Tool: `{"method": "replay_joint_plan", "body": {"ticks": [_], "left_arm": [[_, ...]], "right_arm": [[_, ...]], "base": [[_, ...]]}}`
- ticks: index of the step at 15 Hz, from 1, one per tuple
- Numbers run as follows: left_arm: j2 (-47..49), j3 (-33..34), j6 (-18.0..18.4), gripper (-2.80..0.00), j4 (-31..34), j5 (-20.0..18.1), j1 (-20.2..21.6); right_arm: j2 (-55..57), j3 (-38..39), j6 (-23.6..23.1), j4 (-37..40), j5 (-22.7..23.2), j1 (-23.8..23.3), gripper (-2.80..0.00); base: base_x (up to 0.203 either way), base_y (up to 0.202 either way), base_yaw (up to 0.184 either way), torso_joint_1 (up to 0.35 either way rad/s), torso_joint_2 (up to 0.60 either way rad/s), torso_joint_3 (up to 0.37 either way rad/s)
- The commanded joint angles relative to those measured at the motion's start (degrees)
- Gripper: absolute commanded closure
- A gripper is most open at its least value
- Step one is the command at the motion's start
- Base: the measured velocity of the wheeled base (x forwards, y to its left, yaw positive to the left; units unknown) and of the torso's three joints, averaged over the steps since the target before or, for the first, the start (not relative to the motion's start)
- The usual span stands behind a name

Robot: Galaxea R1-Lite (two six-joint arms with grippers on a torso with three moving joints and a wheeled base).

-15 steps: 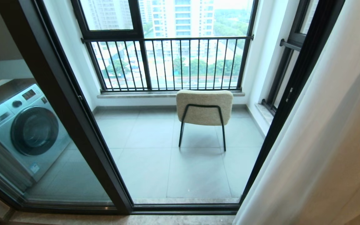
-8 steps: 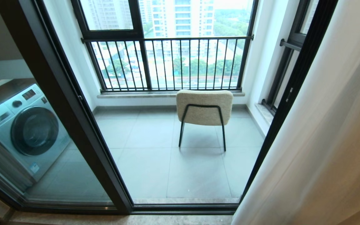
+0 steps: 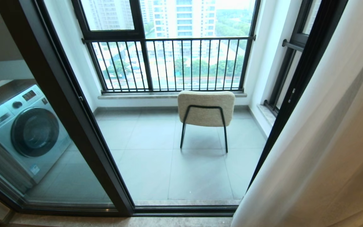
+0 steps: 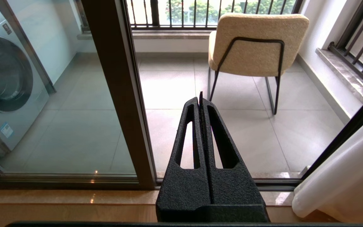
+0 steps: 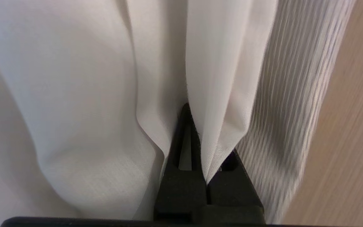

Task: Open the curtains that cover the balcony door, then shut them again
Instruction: Pull the inner curtains open on both sides

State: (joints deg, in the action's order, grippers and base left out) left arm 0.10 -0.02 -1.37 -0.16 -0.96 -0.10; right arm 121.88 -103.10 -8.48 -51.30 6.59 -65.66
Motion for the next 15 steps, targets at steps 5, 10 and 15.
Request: {"method": "replay_joint_plan", "body": {"ticks": [5,10,15], "left_arm": [[-0.01,0.02,-0.04,0.00,-0.02,0.00,0.01],[-0.01,0.02,-0.04,0.00,-0.02,0.00,0.01],[-0.01,0.02,-0.04,0.00,-0.02,0.00,0.01]], "right_arm": [[-0.96,-0.95,-0.58,0.23,0.47,1.13,0.00],[-6.48,1.67,-0.14,1.45,0.62,7.58,0.00],[-13.77,11.49,-0.13,1.61,0.68,15.34,0.00]], "base": [[0.000,0.000,0.000,0.000,0.00,0.000],[0.000,0.000,0.000,0.000,0.00,0.000],[0.000,0.000,0.000,0.000,0.00,0.000]]}}
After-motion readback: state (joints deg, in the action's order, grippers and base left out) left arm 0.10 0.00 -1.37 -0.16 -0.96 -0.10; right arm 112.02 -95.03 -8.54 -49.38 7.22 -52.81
